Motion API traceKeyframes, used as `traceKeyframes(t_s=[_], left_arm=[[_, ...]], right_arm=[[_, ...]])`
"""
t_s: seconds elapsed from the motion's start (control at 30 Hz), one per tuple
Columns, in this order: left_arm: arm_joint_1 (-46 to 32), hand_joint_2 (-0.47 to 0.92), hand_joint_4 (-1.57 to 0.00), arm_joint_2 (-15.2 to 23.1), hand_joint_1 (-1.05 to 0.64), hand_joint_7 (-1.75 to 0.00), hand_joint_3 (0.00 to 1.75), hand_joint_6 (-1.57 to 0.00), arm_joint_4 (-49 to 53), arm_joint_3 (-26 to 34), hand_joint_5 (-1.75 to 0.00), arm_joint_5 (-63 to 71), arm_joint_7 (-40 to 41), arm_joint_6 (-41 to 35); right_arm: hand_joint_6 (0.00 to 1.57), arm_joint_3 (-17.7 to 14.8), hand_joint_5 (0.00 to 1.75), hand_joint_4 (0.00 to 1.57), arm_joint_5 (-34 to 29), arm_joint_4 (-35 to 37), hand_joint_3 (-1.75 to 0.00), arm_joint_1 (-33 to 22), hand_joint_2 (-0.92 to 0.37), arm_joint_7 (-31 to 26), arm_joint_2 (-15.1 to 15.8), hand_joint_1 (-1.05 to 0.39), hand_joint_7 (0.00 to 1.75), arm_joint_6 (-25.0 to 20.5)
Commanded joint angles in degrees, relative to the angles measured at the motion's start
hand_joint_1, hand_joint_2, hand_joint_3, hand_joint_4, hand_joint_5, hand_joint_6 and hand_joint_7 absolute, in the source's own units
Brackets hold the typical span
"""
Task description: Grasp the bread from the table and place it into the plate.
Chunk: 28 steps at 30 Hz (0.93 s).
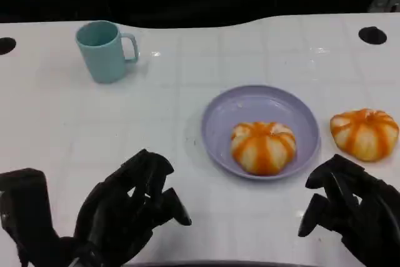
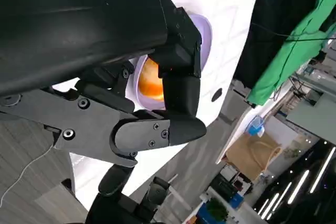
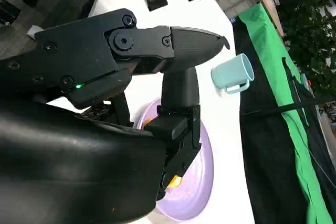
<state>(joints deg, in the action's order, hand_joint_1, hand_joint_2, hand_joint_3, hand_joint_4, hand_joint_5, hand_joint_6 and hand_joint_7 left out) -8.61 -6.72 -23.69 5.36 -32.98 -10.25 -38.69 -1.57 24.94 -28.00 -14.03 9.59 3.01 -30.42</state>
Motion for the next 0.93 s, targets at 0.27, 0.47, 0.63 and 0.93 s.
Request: traceKeyframes(t_s=[0.27,0.47,0.63,0.93], left_arm=[[-0.72,0.92,-0.78,1.19,-0.56,-1.75,0.47,-0.49,1.29,0.08,-1.75,-1.12,-0.71,1.88],[-0.47,0.92,-0.79,1.55,-0.56,-1.75,0.41,-0.54,2.48,-0.44,-1.75,-1.23,-1.21,3.19],[-0.43,0.92,-0.79,2.23,-0.56,-1.75,0.43,-0.52,3.13,-0.95,-1.75,-1.04,-1.68,4.14],[-0.27,0.92,-0.79,2.97,-0.58,-1.75,0.43,-0.52,3.97,-1.47,-1.75,-0.75,-1.62,5.37]], right_arm=[[0.49,-1.11,1.75,0.63,0.73,-0.96,-0.39,-0.44,-0.92,0.61,1.03,-0.46,1.61,0.21],[0.49,-1.63,1.75,0.63,1.28,-0.74,-0.37,-0.52,-0.92,0.96,0.93,-0.46,1.60,0.27],[0.50,-1.52,1.75,0.64,0.83,-0.15,-0.37,-0.55,-0.92,1.60,1.08,-0.46,1.60,1.19],[0.49,-1.38,1.75,0.64,0.30,0.29,-0.37,-0.70,-0.92,1.97,1.15,-0.46,1.62,2.04]])
